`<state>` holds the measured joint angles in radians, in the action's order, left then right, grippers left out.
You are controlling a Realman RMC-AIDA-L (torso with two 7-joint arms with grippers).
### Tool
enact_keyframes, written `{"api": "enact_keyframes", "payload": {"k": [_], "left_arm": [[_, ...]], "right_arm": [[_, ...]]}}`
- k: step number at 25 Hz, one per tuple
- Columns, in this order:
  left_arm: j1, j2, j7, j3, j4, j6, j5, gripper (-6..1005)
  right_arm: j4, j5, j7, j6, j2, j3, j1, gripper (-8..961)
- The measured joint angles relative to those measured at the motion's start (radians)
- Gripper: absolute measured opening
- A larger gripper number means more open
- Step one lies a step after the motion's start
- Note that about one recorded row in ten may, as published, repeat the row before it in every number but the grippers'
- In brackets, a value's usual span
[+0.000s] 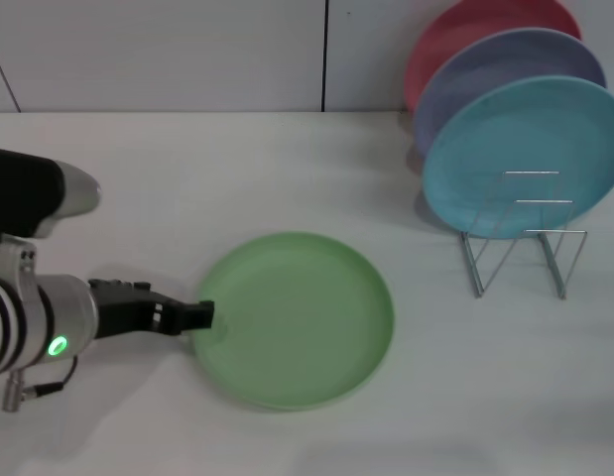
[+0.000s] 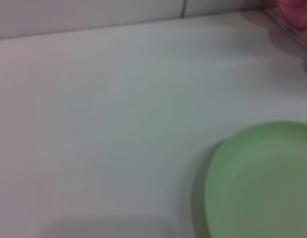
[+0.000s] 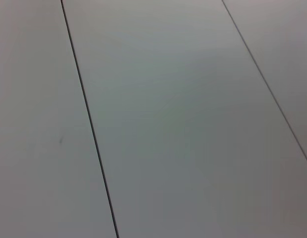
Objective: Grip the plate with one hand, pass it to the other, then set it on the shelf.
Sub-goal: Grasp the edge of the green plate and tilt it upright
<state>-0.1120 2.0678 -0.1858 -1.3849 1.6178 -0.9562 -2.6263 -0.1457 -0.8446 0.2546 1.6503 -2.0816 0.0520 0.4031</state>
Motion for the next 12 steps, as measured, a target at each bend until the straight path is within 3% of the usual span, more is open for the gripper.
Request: {"api": "enact_keyframes", "payload": {"k": [12], "left_arm": [[-0.040, 0.000, 0.013, 0.021, -0.082, 0.019, -0.006, 866]], "right_arm": [[0.000, -0.009, 0.000, 0.000, 0.000, 0.000, -0.007, 824]]}}
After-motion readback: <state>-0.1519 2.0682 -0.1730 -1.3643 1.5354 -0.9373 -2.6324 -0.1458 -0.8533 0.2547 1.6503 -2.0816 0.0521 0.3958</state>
